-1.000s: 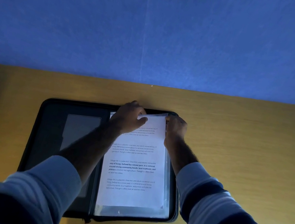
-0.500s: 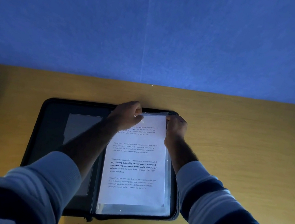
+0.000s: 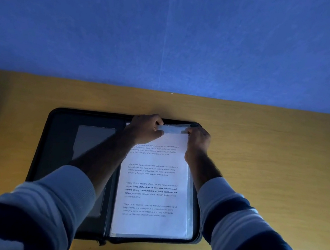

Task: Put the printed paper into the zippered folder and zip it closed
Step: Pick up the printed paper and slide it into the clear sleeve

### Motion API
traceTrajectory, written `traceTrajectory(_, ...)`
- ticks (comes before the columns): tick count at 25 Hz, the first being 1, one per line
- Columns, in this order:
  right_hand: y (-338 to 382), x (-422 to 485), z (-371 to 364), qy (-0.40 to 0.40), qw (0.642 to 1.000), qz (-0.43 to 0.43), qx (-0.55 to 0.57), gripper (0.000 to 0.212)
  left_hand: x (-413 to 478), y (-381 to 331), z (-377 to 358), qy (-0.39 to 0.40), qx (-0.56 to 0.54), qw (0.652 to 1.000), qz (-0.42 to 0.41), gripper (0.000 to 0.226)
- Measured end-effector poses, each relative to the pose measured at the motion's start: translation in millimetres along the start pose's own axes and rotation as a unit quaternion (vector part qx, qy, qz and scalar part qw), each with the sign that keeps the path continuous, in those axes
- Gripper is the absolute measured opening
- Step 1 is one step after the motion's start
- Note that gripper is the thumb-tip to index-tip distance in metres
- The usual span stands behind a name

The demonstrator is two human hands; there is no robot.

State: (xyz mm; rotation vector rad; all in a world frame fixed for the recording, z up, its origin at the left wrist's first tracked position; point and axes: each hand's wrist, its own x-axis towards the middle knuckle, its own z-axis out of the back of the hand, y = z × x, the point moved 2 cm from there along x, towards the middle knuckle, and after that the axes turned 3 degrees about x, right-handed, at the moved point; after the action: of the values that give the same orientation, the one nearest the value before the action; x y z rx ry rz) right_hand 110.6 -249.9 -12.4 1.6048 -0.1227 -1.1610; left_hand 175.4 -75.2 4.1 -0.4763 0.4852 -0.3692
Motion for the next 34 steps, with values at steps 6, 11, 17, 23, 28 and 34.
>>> traceTrajectory(6,-6,11,4,0.028,0.992,0.056,-0.110,0.018,-48,5,-35,-0.131,0.106,0.986,-0.017,0.074)
traceTrajectory(11,-6,4,12,-0.003,0.938,0.189,-0.290,0.022,-124,35,-97,-0.155,0.125,0.980,-0.002,0.075)
traceTrajectory(17,-72,-55,29,0.089,0.771,0.366,-0.514,0.055,-132,45,-111,-0.119,0.161,0.980,0.006,0.077)
traceTrajectory(23,-116,-62,68,0.113,0.672,0.381,-0.624,0.074,-131,46,-112,-0.124,0.164,0.979,0.006,0.078)
traceTrajectory(28,-112,-58,72,0.106,0.678,0.365,-0.629,0.075,-131,47,-112,-0.129,0.168,0.977,0.001,0.076)
traceTrajectory(34,-110,-64,75,0.106,0.674,0.367,-0.632,0.074,-152,67,-106,-0.115,0.170,0.979,0.019,0.077)
